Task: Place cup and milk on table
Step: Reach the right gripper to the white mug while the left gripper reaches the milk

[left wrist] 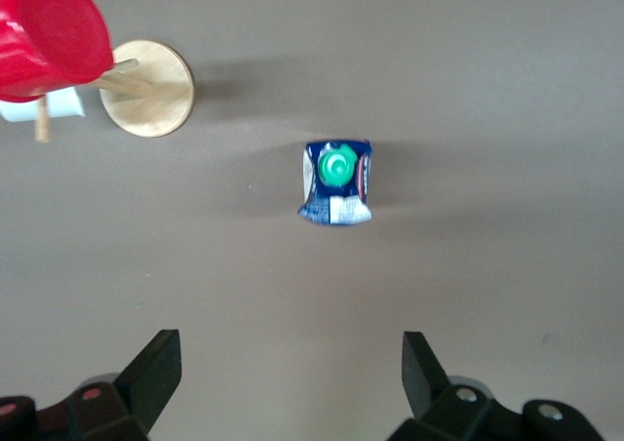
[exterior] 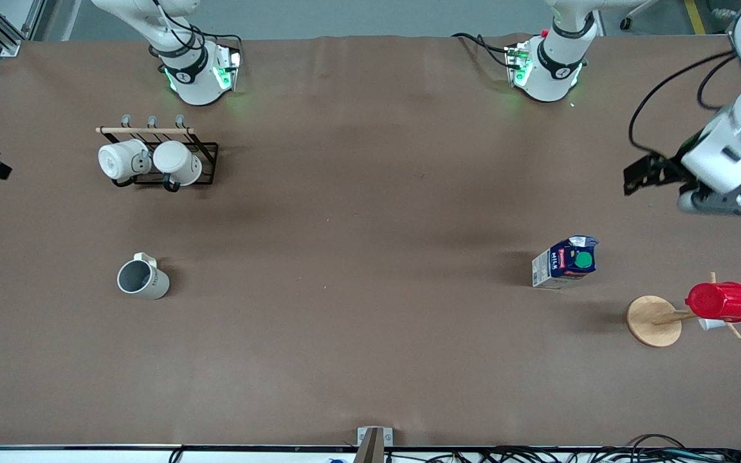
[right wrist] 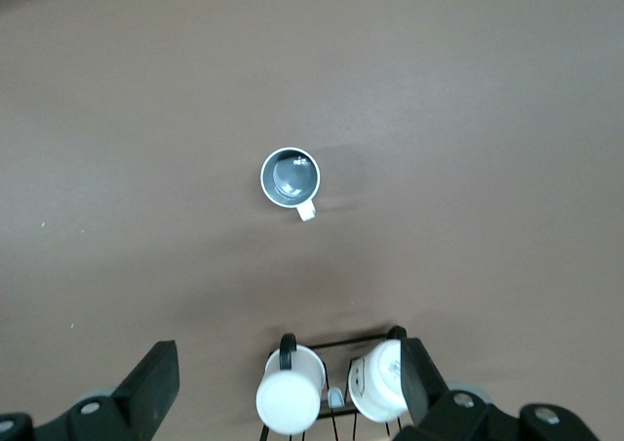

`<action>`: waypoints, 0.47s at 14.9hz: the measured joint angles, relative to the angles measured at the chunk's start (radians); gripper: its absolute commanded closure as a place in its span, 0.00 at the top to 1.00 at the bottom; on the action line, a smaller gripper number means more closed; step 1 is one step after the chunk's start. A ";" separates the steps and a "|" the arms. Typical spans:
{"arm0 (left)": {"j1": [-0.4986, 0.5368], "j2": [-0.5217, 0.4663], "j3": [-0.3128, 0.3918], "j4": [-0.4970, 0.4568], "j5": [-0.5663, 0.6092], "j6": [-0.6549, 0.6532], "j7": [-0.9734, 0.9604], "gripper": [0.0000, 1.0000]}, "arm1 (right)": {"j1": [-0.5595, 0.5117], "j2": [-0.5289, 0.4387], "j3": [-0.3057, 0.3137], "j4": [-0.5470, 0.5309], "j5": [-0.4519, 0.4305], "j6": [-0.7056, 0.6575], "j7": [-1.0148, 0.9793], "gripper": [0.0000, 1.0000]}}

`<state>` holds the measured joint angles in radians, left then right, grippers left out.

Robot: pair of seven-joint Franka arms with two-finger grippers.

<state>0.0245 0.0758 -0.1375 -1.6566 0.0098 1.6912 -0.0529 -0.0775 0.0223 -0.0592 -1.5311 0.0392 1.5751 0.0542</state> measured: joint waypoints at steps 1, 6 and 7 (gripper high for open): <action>0.000 0.022 0.000 -0.007 0.000 0.034 -0.014 1.00 | 0.008 0.014 0.002 -0.047 0.000 0.067 0.000 1.00; 0.001 0.067 0.000 -0.112 0.000 0.234 -0.026 1.00 | 0.057 0.112 0.005 -0.307 0.000 0.437 -0.050 1.00; 0.000 0.077 0.000 -0.136 0.000 0.265 -0.026 1.00 | 0.057 0.138 0.005 -0.335 0.000 0.488 -0.078 1.00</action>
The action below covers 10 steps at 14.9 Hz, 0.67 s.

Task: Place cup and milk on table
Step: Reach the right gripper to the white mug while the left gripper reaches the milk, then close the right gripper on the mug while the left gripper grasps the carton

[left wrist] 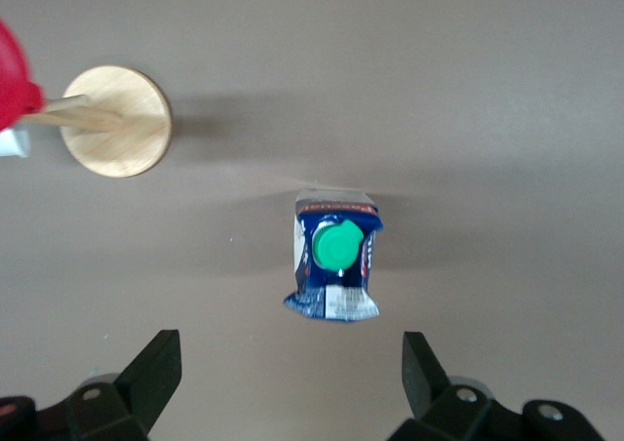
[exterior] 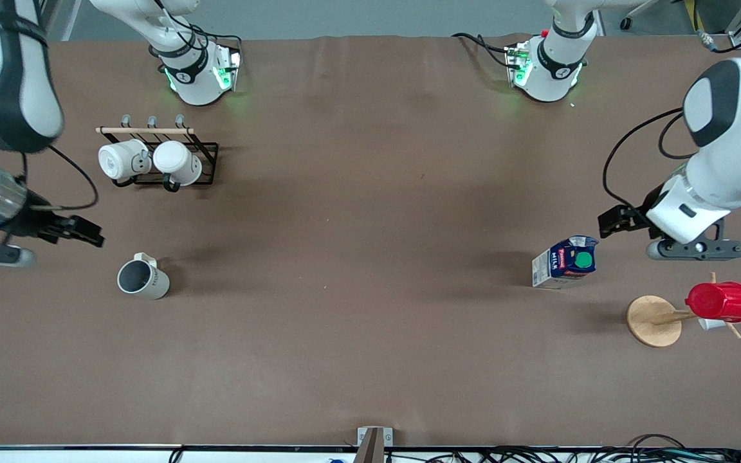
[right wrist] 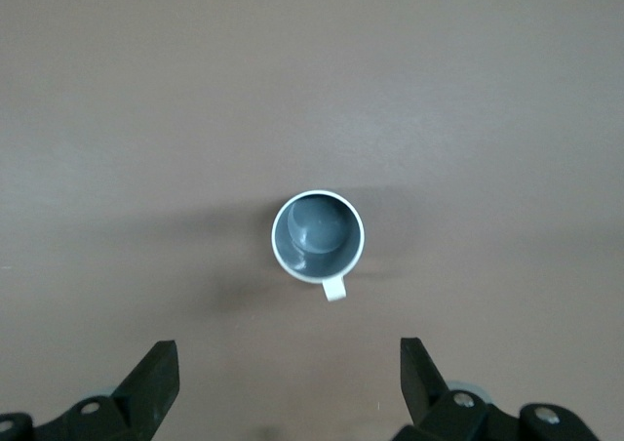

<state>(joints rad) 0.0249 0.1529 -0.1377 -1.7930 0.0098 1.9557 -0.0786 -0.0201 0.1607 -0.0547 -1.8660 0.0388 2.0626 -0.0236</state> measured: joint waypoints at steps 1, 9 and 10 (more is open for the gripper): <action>-0.001 0.014 0.000 -0.018 0.000 0.022 0.000 1.00 | 0.000 0.027 -0.002 -0.018 0.000 0.042 -0.031 1.00; -0.010 0.139 -0.009 -0.032 0.000 0.117 0.000 0.96 | -0.064 0.225 -0.012 -0.066 0.000 0.310 -0.246 1.00; -0.012 0.149 -0.010 -0.032 0.000 0.123 0.000 0.90 | -0.064 0.245 -0.012 -0.066 0.000 0.339 -0.250 1.00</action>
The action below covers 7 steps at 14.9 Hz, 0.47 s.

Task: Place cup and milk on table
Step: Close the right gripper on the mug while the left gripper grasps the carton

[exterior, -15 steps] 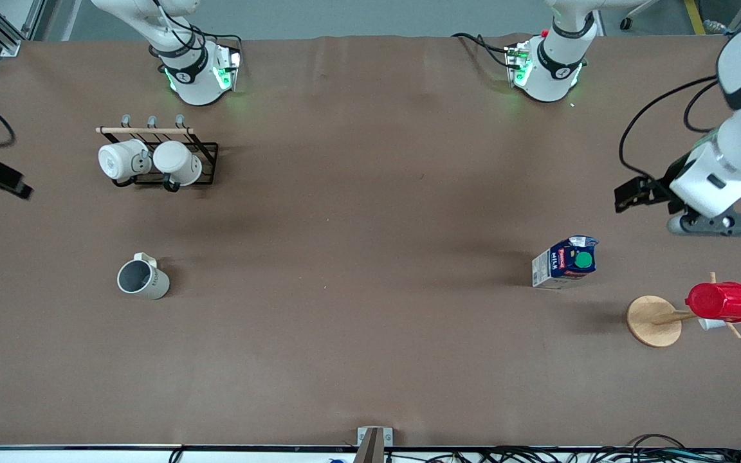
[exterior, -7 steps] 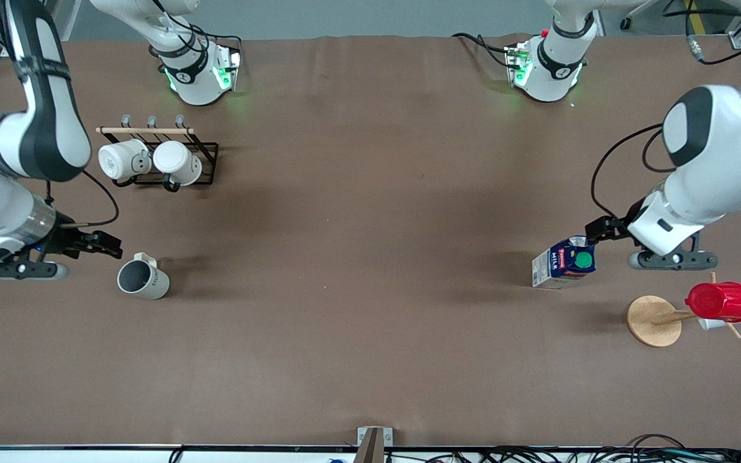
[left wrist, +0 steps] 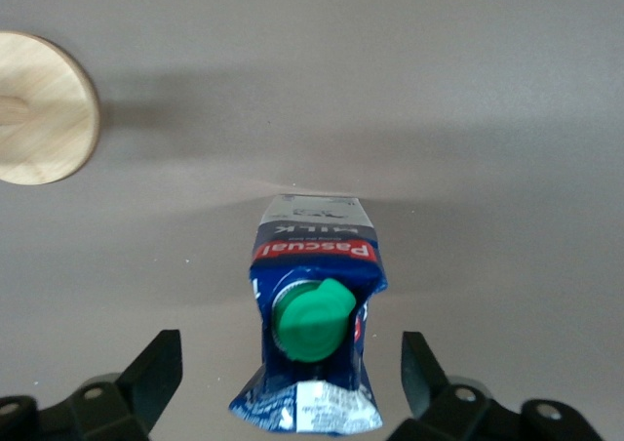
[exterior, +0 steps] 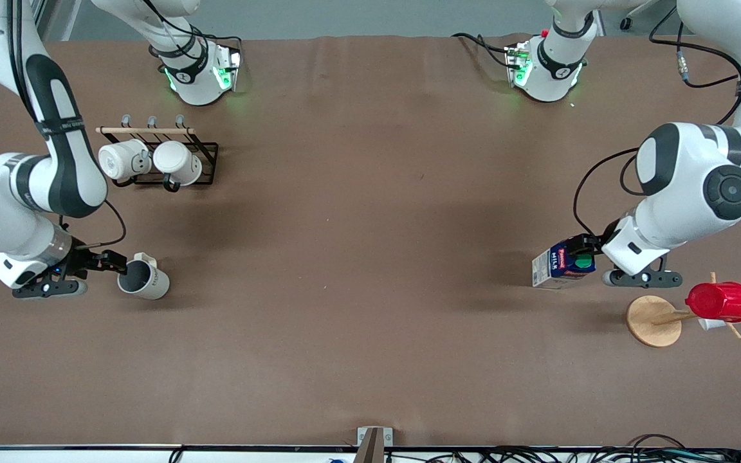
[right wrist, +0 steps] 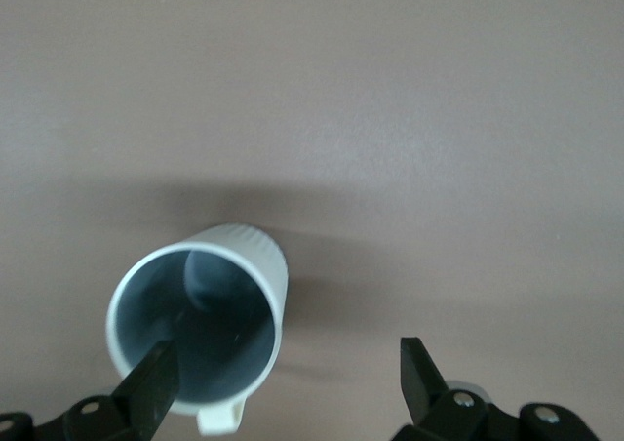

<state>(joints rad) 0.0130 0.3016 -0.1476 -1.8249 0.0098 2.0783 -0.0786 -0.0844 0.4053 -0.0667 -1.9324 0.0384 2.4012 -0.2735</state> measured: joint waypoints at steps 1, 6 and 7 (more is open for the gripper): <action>0.000 0.008 -0.001 0.000 0.000 0.002 0.000 0.85 | 0.001 0.018 0.002 0.000 0.000 0.025 -0.002 0.98; 0.000 0.025 -0.001 0.000 0.000 0.004 0.001 0.47 | 0.016 0.069 0.009 0.000 -0.001 0.055 -0.010 0.44; 0.000 0.026 -0.001 0.000 0.000 0.004 0.001 0.38 | 0.019 0.072 0.009 0.000 -0.001 0.058 -0.010 0.29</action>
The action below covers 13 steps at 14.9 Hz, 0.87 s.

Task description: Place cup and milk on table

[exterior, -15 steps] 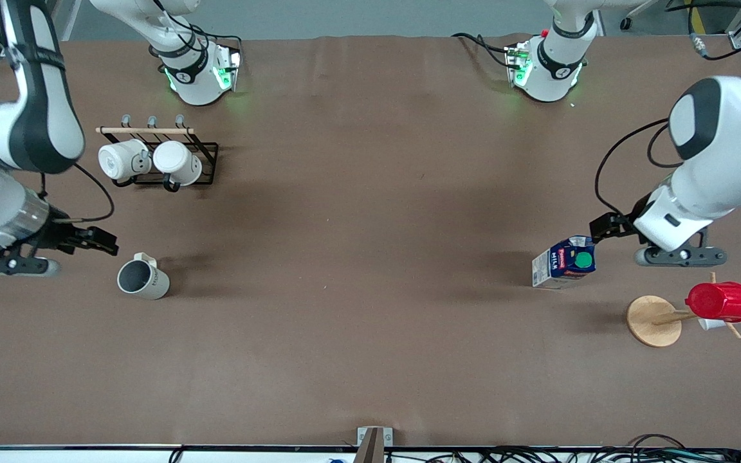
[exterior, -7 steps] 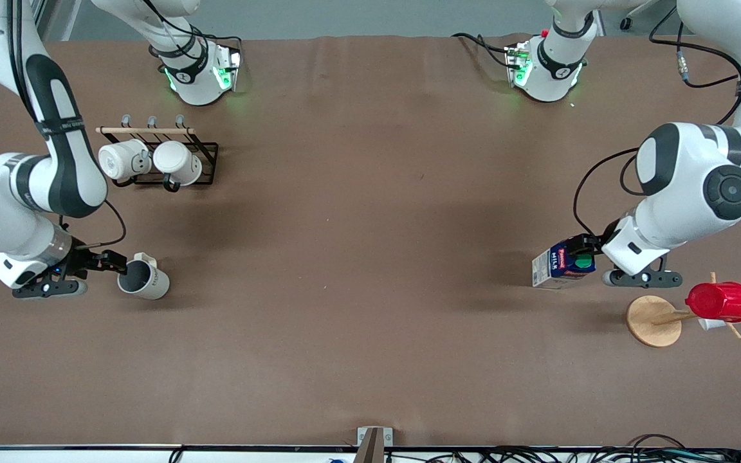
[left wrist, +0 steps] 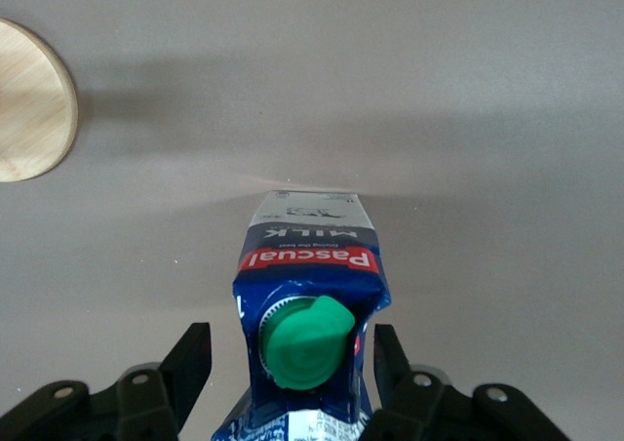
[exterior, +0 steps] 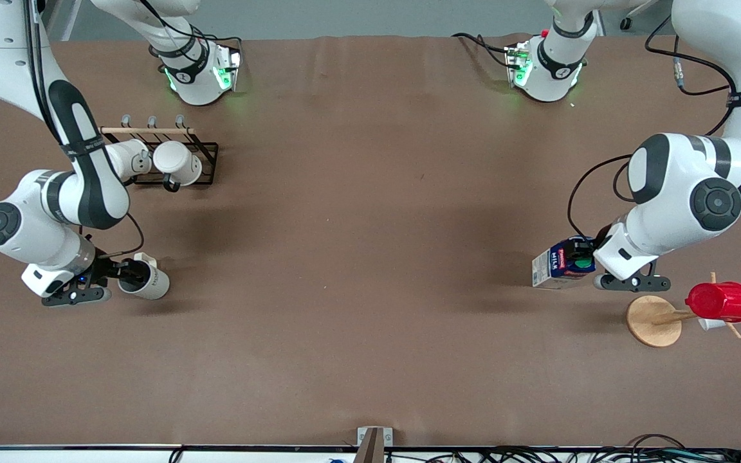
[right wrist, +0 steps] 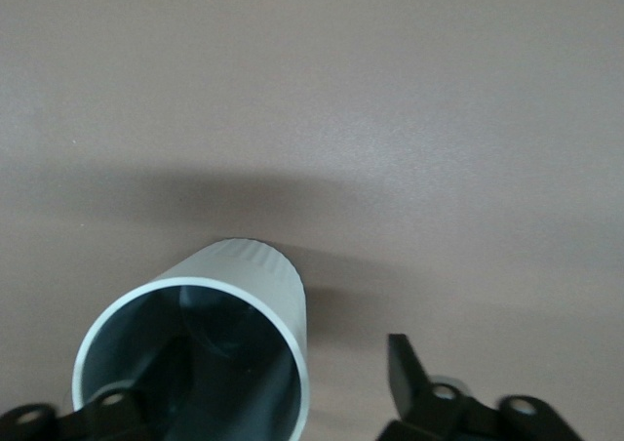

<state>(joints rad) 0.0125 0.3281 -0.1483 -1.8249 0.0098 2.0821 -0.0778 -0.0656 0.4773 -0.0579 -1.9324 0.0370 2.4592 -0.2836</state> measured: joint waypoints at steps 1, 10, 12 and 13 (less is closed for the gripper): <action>0.000 0.002 0.000 0.000 0.000 0.000 0.000 0.28 | 0.001 0.002 0.000 0.000 0.000 0.004 0.000 0.12; -0.001 -0.002 -0.020 0.043 0.000 -0.025 -0.001 0.19 | 0.006 0.014 0.001 0.036 0.001 -0.046 0.043 0.00; -0.001 -0.010 -0.038 0.094 0.000 -0.082 -0.005 0.19 | 0.021 0.010 0.023 0.119 0.001 -0.168 0.124 0.00; -0.001 -0.014 -0.048 0.122 0.000 -0.115 -0.011 0.19 | 0.028 0.006 0.052 0.171 0.001 -0.227 0.180 0.00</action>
<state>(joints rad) 0.0111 0.3143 -0.1959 -1.7026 0.0099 1.9672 -0.0891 -0.0372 0.4834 -0.0057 -1.7617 0.0382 2.2326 -0.1035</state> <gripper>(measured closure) 0.652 0.956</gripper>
